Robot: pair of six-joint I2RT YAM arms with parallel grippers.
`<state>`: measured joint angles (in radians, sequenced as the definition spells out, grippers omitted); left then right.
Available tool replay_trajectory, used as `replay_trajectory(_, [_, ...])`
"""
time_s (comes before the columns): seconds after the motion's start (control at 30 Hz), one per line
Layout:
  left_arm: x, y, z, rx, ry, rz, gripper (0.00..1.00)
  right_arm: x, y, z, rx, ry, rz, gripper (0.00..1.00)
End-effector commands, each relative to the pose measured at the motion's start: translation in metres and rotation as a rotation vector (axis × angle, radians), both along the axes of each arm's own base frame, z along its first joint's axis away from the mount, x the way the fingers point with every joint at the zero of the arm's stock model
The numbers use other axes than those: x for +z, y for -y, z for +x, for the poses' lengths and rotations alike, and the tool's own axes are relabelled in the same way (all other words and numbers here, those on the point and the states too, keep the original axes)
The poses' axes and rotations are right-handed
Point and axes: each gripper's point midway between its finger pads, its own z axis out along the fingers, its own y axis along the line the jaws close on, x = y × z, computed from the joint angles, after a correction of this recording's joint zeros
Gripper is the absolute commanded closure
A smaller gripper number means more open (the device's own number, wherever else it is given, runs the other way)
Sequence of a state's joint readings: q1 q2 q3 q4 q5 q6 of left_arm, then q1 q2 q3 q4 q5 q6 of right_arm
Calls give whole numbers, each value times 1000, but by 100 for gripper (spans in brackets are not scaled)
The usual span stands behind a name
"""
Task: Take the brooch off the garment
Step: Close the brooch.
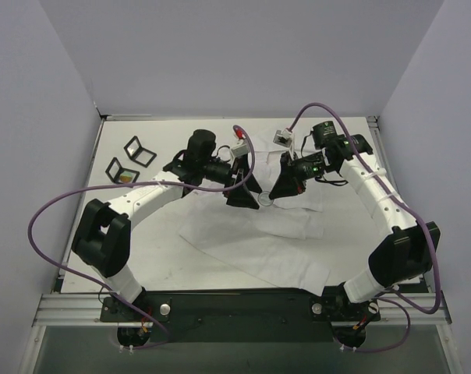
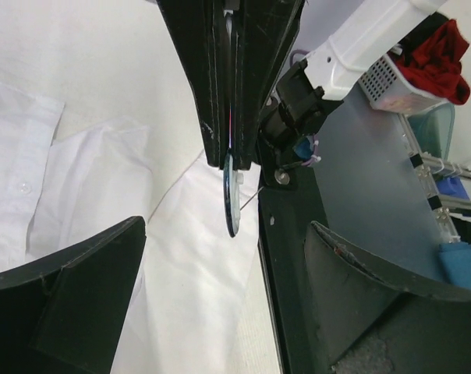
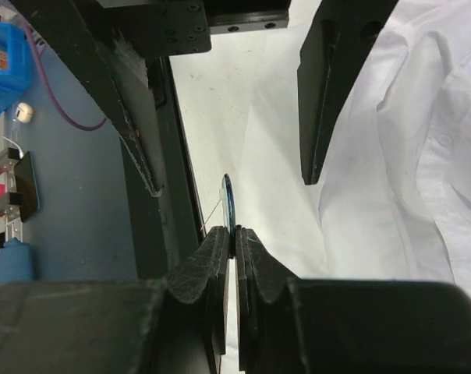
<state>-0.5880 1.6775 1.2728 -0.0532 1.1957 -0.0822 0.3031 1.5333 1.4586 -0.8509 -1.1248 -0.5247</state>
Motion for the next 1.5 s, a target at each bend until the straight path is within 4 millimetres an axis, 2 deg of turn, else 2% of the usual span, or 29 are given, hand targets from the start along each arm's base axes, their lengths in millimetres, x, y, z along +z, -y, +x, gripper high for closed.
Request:
replay_trajectory(0.0, [26, 6, -1, -19, -17, -106, 7, 18, -7, -8, 58, -4, 100, 100])
replay_trajectory(0.03, [33, 8, -1, -17, -32, -128, 7, 17, -8, -7, 59, -12, 101, 100])
replay_trajectory(0.07, [32, 9, -1, -15, -49, -133, 8, 16, -8, -6, 58, -14, 103, 100])
replay_trajectory(0.33, [37, 15, -4, -34, -153, -193, 28, 4, -9, 2, 49, -45, 84, 100])
replay_trajectory(0.47, [33, 18, -8, -37, -158, -184, 30, 3, -6, 7, 33, -44, 81, 100])
replay_trajectory(0.6, [17, 21, -3, -4, -153, -127, 31, 3, -2, 15, 0, -28, 68, 100])
replay_trajectory(0.77, [9, 25, -2, 15, -139, -80, 31, 0, -1, 20, -18, -28, 62, 100])
replay_trajectory(1.17, [18, 23, 4, 30, -188, -140, 45, -4, -1, 17, -22, -34, 60, 100])
replay_trajectory(1.47, [17, 22, 3, 26, -187, -140, 53, -2, 1, 19, -36, -43, 66, 100])
